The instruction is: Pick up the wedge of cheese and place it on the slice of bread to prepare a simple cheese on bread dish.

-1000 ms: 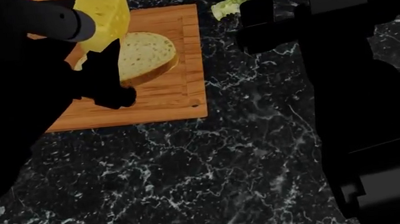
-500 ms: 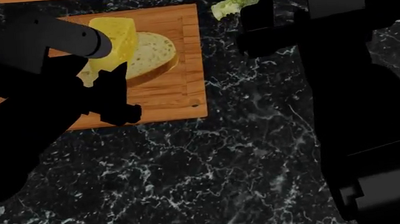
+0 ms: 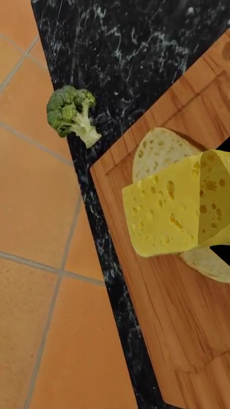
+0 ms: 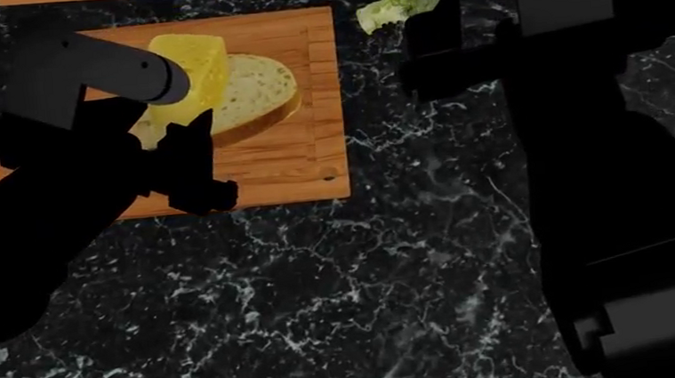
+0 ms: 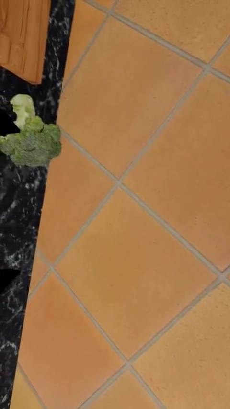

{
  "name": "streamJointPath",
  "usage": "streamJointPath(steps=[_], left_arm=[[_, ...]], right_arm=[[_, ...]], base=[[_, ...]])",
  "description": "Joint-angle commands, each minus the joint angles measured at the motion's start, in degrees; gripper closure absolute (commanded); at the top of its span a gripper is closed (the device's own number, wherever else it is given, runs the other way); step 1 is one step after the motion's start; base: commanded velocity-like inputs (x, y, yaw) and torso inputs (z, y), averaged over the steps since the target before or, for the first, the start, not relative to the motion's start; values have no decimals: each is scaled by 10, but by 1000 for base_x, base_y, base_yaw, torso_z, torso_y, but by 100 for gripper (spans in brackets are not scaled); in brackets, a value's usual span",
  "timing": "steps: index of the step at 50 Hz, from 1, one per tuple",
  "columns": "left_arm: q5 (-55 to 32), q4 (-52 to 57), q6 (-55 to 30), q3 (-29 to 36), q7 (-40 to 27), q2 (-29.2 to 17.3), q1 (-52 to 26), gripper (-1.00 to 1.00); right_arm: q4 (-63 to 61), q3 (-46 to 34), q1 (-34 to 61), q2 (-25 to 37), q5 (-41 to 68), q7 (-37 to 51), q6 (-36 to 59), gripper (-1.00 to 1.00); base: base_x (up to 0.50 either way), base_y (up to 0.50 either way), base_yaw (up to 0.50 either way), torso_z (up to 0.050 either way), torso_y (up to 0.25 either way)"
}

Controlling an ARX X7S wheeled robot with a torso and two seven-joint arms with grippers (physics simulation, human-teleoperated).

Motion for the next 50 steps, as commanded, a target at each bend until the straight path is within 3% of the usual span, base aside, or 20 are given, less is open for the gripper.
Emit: streamJointPath(steps=[1, 21, 37, 50], left_arm=[[-22, 15, 20, -14, 11, -3, 8, -100], [-37, 37, -19, -15, -14, -2, -4, -100], [-117, 145, -125, -85, -65, 14, -42, -100], [-161, 198, -178, -135, -114, 18, -67, -100]], right_arm=[[2, -2, -4, 0, 2, 0, -2, -100], [9, -6, -7, -1, 4, -1, -9, -100], [-19, -2, -2, 2, 13, 5, 8, -100], [-162, 33, -14, 11, 56, 30, 80, -100]], base=[[0, 0, 0, 0, 0], [0, 0, 0, 0, 0], [0, 0, 0, 0, 0], [0, 0, 0, 0, 0]])
